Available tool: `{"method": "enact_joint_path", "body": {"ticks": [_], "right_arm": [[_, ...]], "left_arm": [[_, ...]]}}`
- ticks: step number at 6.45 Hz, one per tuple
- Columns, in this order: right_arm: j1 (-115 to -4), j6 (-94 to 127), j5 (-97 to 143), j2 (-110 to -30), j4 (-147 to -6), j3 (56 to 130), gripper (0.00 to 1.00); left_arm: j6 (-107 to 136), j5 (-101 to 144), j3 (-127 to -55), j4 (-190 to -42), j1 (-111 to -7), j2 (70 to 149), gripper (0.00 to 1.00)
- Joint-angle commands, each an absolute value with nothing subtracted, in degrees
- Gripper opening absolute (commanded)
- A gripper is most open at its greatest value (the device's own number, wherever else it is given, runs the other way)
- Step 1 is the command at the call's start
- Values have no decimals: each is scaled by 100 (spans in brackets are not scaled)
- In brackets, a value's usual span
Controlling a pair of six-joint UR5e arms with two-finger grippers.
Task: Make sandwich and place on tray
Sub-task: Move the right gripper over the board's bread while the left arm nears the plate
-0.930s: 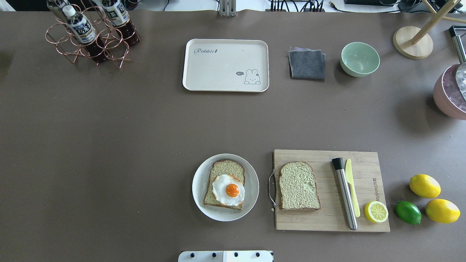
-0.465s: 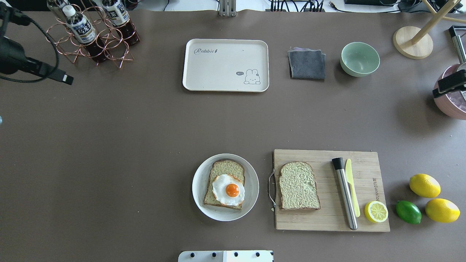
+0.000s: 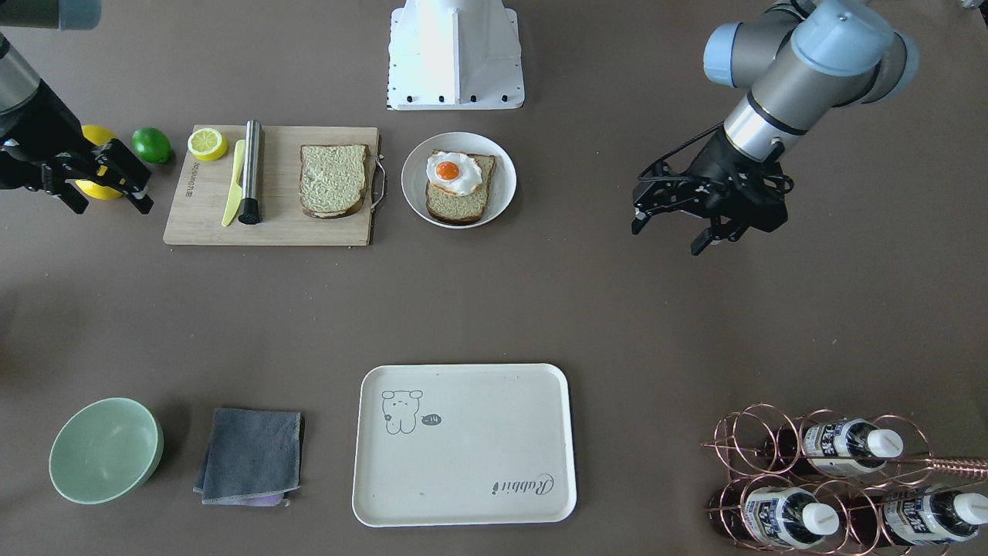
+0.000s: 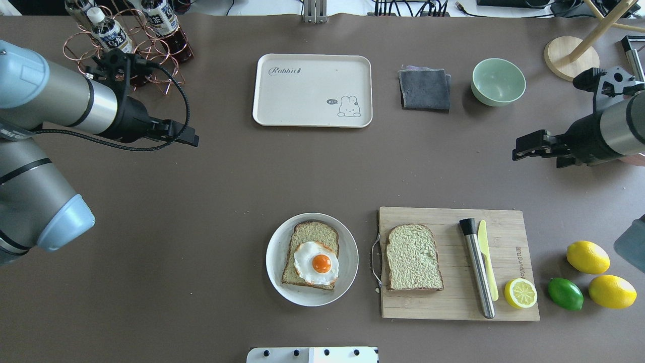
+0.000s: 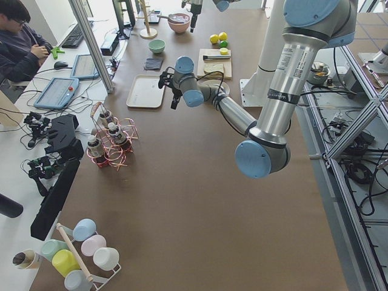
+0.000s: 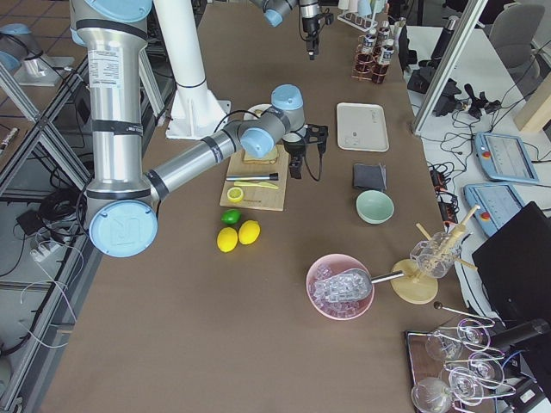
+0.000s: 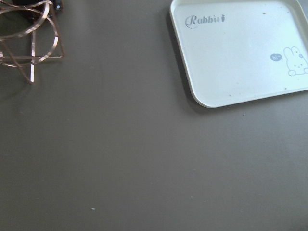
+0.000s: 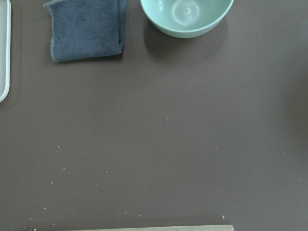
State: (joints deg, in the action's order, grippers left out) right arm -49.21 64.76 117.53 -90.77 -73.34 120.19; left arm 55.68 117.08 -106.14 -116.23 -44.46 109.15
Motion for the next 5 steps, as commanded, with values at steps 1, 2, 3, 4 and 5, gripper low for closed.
{"method": "enact_joint_path", "body": {"ticks": [1, 2, 3, 4, 5], "right_arm": [[-3881, 7308, 11252, -9603, -6213, 12137, 100], [-3197, 7869, 10580, -9659, -5857, 12146, 99], [-2642, 8179, 10043, -9616, -5862, 12164, 99], [-2245, 8130, 9828, -9615, -5862, 12164, 97], [-1945, 8121, 9730, -9607, -5862, 12164, 88]], "left_arm": [[5923, 11304, -10643, -11602, -3895, 11170, 99], [6115, 11268, -10644, -11602, -3772, 11258, 99], [6117, 11137, -10635, -11602, -3718, 11267, 99], [6117, 11049, -10617, -11602, -3596, 11285, 99], [6117, 11048, -10617, -11602, -3577, 11294, 99]]}}
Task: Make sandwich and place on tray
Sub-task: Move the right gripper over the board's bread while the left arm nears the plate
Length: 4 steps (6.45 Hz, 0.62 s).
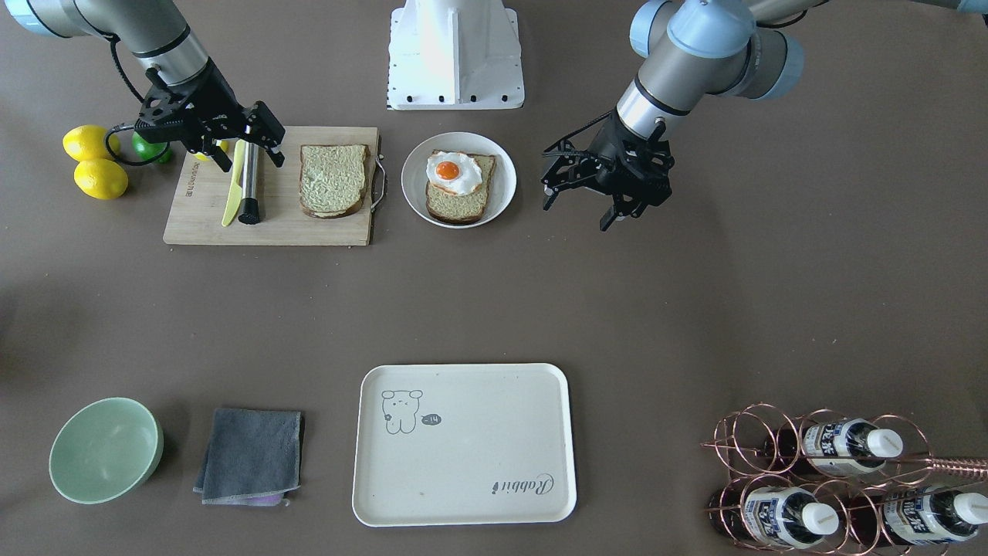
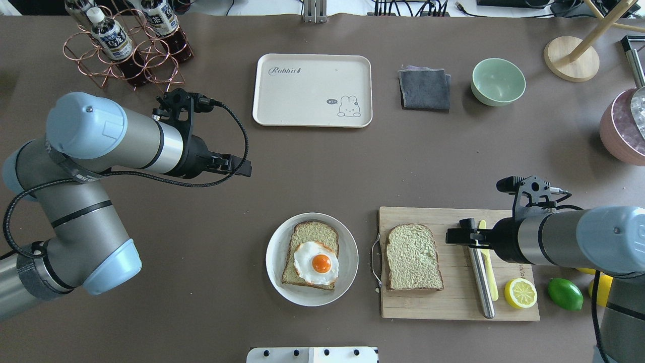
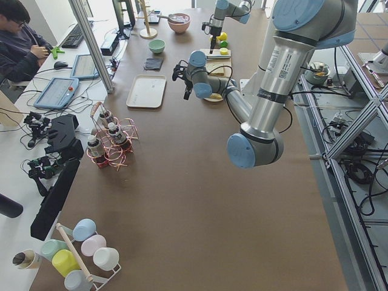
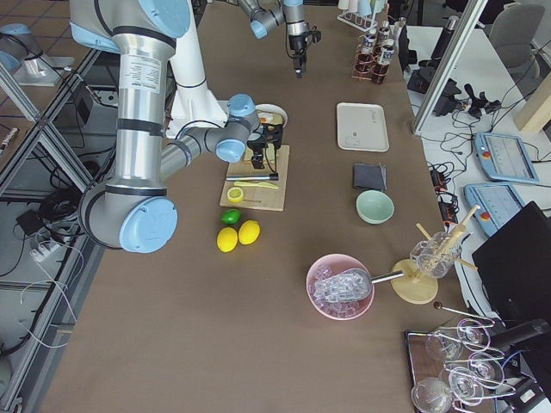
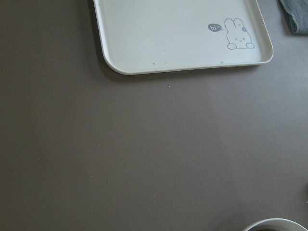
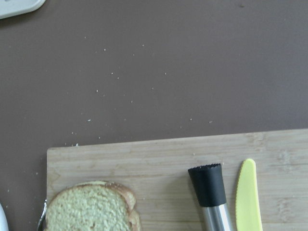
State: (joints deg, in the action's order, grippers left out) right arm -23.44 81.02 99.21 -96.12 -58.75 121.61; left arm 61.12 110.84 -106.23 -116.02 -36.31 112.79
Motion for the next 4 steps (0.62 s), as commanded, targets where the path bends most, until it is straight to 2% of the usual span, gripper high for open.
{"method": "enact_joint_path", "body": {"ticks": [1, 3, 4], "right_arm": [[-1716, 8121, 9625, -9615, -5862, 12164, 87], [-1277, 8121, 9336, -9607, -5871, 12120, 77], [-1179, 8121, 9334, -9606, -5880, 12094, 68]], "left_arm": [[6117, 11039, -10617, -11602, -3568, 11285, 99], [6117, 11048, -10617, -11602, -3568, 11276, 99], [6108, 11048, -10617, -11610, -3568, 11276, 99]]}}
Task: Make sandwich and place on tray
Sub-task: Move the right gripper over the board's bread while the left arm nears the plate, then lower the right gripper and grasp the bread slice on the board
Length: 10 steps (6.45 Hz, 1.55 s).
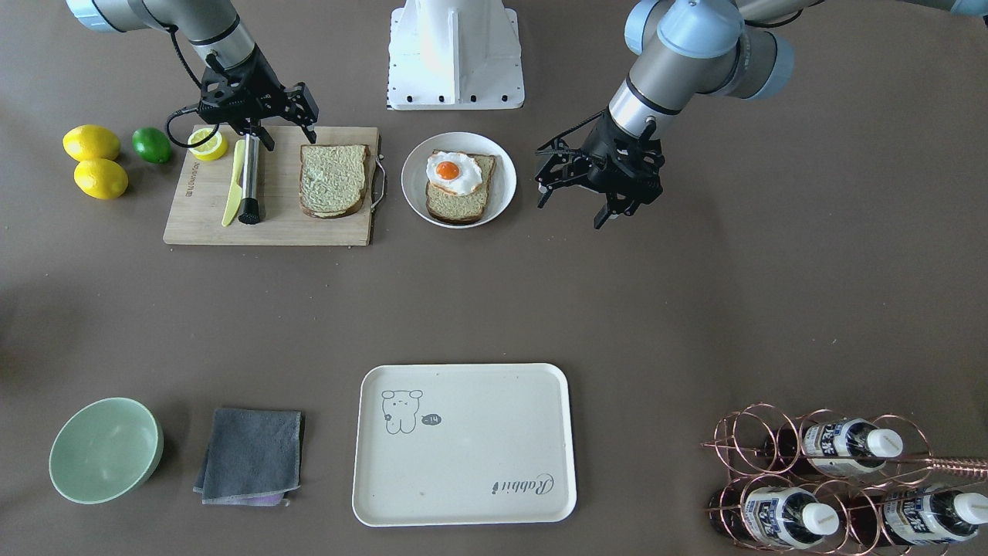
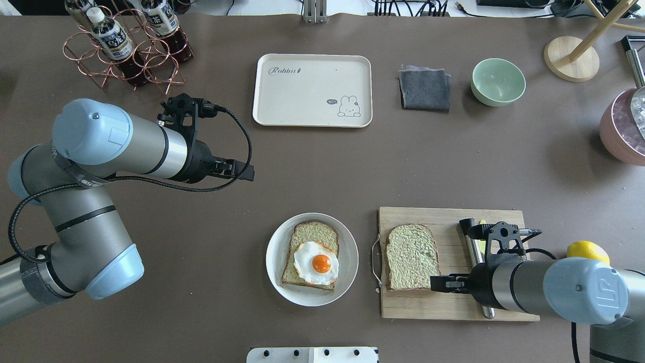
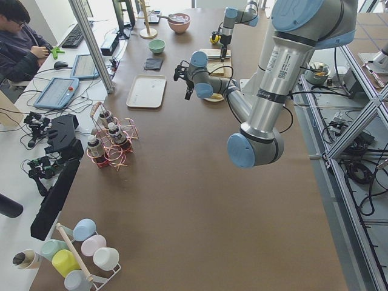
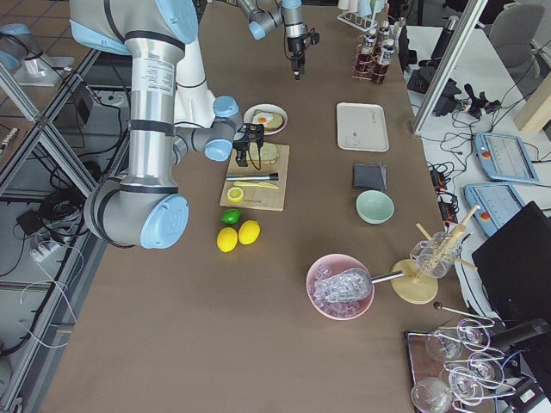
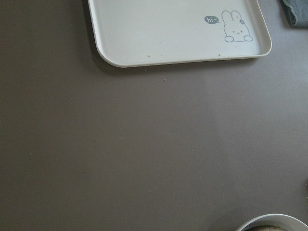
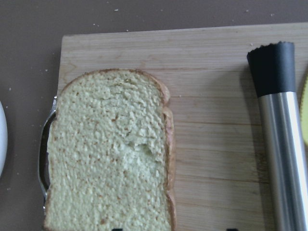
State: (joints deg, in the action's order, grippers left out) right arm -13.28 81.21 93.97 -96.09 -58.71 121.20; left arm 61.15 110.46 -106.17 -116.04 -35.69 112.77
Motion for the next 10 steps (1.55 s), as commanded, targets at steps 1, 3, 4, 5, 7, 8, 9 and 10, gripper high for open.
{"method": "enact_joint_path", "body": {"ticks": [1, 3, 4, 5, 7, 8, 9, 10], "right_arm": [[-1178, 8121, 9334, -9406, -5897, 11955, 68], [-1545, 8121, 9386, -9299, -5897, 11848, 71], [-1677, 8121, 9439, -9273, -5906, 11787, 71], [-1679, 8147, 9422, -9255, -5898, 11682, 72], [-1679, 8209, 9378, -9097, -5897, 11567, 72], [-1679, 8340, 9387, -9088, -5897, 11584, 71], [-1679, 8350, 9395, -9062, -5897, 11601, 71], [-1679, 8350, 9396, -9070, -5897, 11619, 71]], "left_arm": [[6108, 11048, -10617, -11610, -3568, 11276, 99], [6108, 11048, -10626, -11610, -3568, 11276, 99], [6108, 11048, -10626, -11610, -3542, 11276, 99], [6108, 11048, -10617, -11610, -3533, 11285, 99], [6100, 11048, -10617, -11610, -3533, 11294, 99], [6100, 11048, -10617, -11610, -3533, 11294, 99], [6100, 11048, -10617, -11610, -3533, 11294, 99], [6100, 11048, -10617, -11610, -3533, 11294, 99]]}}
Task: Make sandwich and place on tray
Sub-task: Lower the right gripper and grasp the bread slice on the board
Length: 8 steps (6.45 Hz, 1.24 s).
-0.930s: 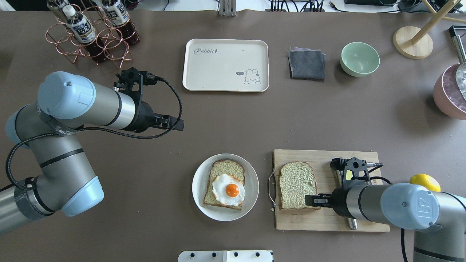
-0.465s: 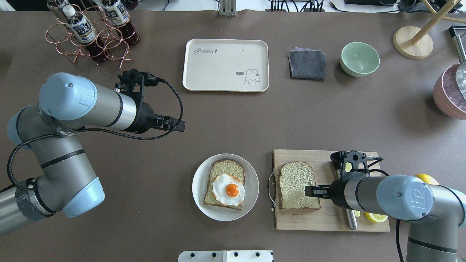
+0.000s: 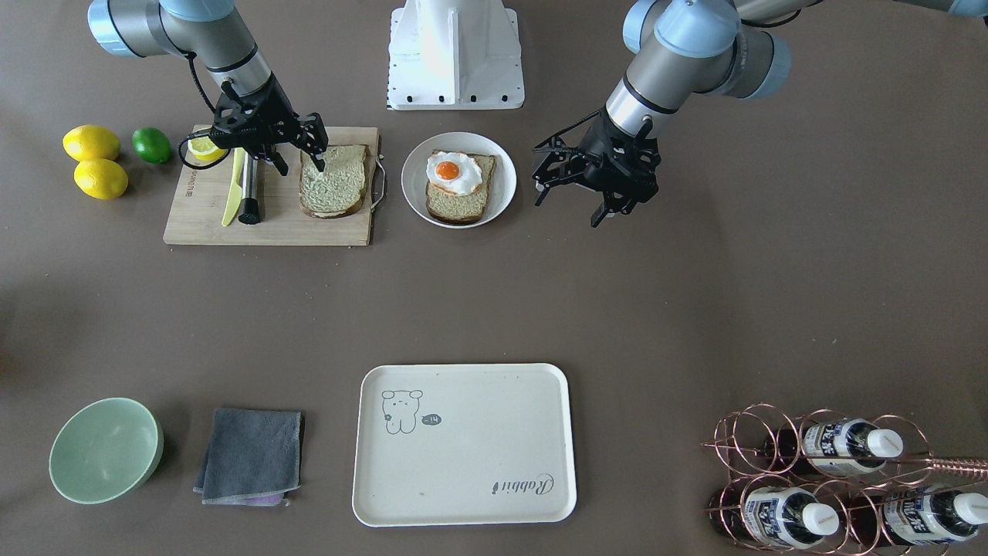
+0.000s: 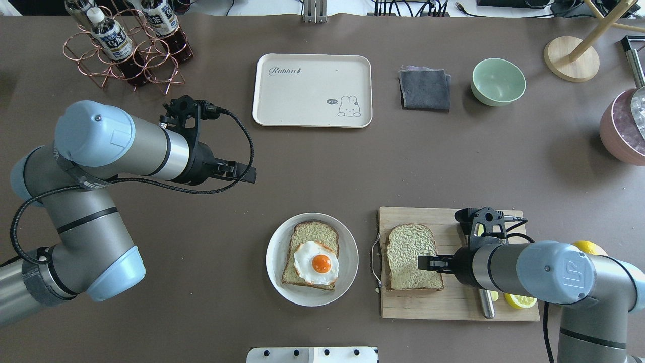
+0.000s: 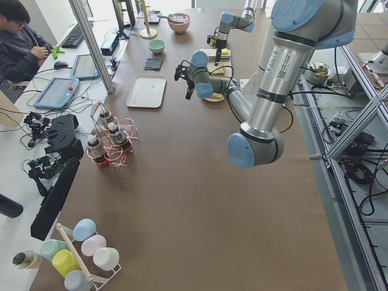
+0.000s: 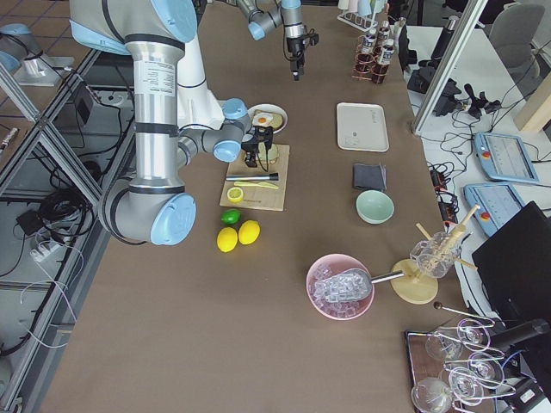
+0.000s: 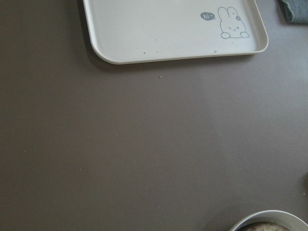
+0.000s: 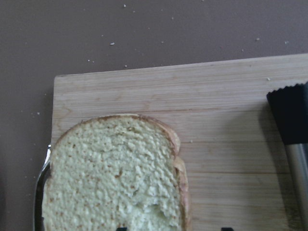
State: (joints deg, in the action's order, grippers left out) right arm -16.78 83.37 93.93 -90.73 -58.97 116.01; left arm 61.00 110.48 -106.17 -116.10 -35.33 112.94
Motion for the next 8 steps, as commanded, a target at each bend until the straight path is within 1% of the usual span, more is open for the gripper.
{"method": "enact_joint_path", "body": {"ticks": [1, 3, 4, 5, 7, 8], "right_arm": [[-1635, 8350, 9378, -9079, -5897, 11619, 71], [-1512, 8358, 9256, -9106, -5897, 11602, 71], [-1486, 8358, 9255, -9088, -5897, 11602, 68], [-1451, 8550, 9246, -9079, -5897, 11610, 39], [-1336, 8596, 9106, -9070, -5898, 11636, 9], [-1345, 8596, 9114, -9088, -5906, 11741, 0]], "left_arm": [[6100, 11048, -10617, -11610, -3533, 11294, 99], [6100, 11048, -10617, -11610, -3533, 11294, 99], [6100, 11048, -10617, -11610, -3533, 11294, 99], [6108, 11048, -10626, -11610, -3533, 11294, 99], [6100, 11048, -10617, -11610, -3533, 11294, 99], [6100, 11048, -10617, -11610, -3533, 11294, 99]]}}
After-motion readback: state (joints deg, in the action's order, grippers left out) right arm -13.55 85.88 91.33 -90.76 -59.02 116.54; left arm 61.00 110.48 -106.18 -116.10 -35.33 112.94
